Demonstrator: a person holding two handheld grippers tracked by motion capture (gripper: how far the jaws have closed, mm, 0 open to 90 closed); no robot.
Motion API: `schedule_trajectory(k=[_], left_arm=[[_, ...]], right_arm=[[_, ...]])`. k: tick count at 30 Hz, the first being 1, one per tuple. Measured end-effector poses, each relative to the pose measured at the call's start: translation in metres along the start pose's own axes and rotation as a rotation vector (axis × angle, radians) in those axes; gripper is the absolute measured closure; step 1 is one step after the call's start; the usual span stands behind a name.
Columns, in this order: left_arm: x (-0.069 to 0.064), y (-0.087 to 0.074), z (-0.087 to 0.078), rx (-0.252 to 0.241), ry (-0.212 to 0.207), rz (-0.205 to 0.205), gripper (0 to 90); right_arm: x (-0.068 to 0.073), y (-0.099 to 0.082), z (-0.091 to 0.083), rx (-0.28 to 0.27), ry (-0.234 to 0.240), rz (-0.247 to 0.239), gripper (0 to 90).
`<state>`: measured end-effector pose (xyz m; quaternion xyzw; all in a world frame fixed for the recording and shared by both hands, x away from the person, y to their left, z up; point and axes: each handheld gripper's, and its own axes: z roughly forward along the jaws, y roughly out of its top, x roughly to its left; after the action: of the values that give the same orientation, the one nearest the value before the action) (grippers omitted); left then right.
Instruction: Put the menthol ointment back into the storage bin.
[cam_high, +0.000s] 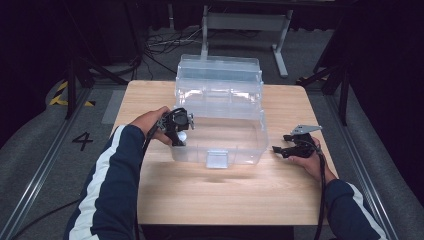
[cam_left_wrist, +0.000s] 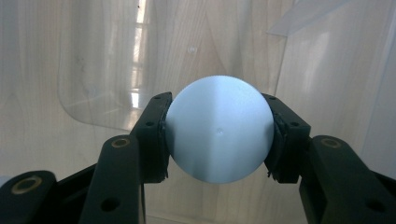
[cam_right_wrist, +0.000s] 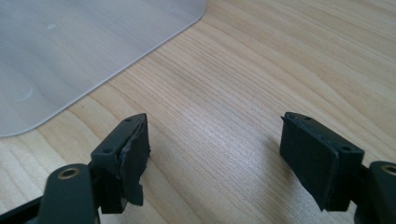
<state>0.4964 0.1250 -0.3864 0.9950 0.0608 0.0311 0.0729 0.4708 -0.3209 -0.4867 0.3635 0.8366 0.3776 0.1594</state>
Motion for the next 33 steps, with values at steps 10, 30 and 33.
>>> schedule_trajectory(k=[10, 30, 33], left_arm=[[0.000, -0.001, 0.000, -0.010, 0.011, -0.018, 46.5], [-0.022, -0.016, -0.036, -0.227, 0.092, -0.095, 34.4], [-0.029, -0.019, -0.042, -0.278, 0.127, -0.096, 32.6]], right_arm=[[0.000, 0.000, 0.000, 0.000, 0.000, 0.000, 24.4], [0.000, 0.000, 0.000, 0.000, 0.001, 0.000, 24.5], [0.000, 0.000, 0.000, 0.000, 0.002, 0.000, 24.4]])
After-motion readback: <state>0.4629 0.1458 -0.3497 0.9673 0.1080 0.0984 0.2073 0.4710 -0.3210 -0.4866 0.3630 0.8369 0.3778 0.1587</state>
